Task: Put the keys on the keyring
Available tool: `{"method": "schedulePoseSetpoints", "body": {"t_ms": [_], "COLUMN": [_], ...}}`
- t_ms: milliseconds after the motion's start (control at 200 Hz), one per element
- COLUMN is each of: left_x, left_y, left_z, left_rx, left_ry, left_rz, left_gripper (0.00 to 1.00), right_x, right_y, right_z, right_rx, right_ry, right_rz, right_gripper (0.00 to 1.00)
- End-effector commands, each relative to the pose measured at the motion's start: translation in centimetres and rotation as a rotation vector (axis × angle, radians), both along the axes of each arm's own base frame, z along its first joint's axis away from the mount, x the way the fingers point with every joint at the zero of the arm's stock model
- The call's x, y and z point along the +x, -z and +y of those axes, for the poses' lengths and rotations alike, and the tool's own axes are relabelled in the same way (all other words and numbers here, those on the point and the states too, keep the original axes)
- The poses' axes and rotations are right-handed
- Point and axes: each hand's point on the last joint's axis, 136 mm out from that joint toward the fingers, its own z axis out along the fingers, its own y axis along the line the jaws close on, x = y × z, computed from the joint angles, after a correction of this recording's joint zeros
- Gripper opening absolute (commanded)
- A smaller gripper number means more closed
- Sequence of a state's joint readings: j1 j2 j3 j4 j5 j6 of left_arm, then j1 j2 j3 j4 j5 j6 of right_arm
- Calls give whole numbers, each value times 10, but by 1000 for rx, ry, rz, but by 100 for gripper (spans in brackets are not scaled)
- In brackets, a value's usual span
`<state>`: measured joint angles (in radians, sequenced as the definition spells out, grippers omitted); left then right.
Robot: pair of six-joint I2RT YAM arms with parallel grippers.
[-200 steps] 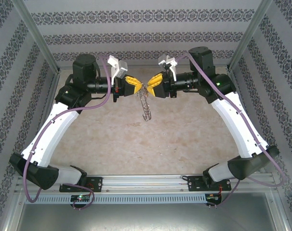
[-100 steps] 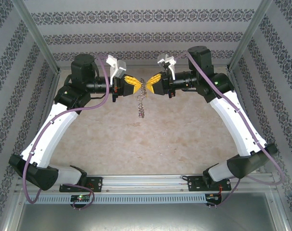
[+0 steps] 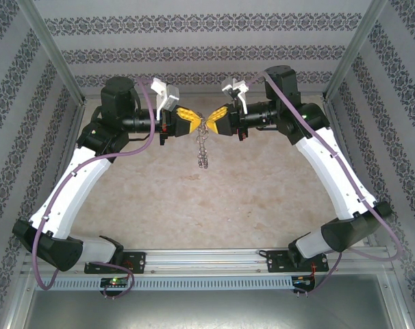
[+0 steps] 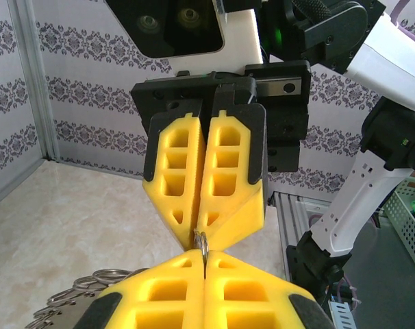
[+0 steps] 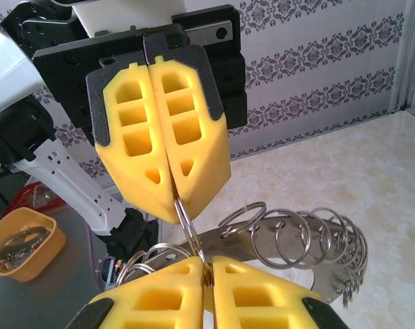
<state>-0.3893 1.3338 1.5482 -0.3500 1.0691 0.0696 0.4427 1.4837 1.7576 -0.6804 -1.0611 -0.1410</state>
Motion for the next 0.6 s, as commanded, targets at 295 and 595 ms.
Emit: {"method": "schedulePoseSetpoints", "body": {"t_ms": [295, 595], "left_x": [-3, -5], "left_y": [-18, -21], "left_z": [3, 3], "left_rx": [-44, -54], "left_ry": [14, 20], "left_rz": [-78, -80], "left_gripper": [0, 0], "right_x": [-9, -9], "right_y": [1, 11], "right_z": [5, 9], "right_rx": [12, -15], "right_ry": [-72, -83], "right_rz": [11, 60], "right_gripper": [0, 0]}}
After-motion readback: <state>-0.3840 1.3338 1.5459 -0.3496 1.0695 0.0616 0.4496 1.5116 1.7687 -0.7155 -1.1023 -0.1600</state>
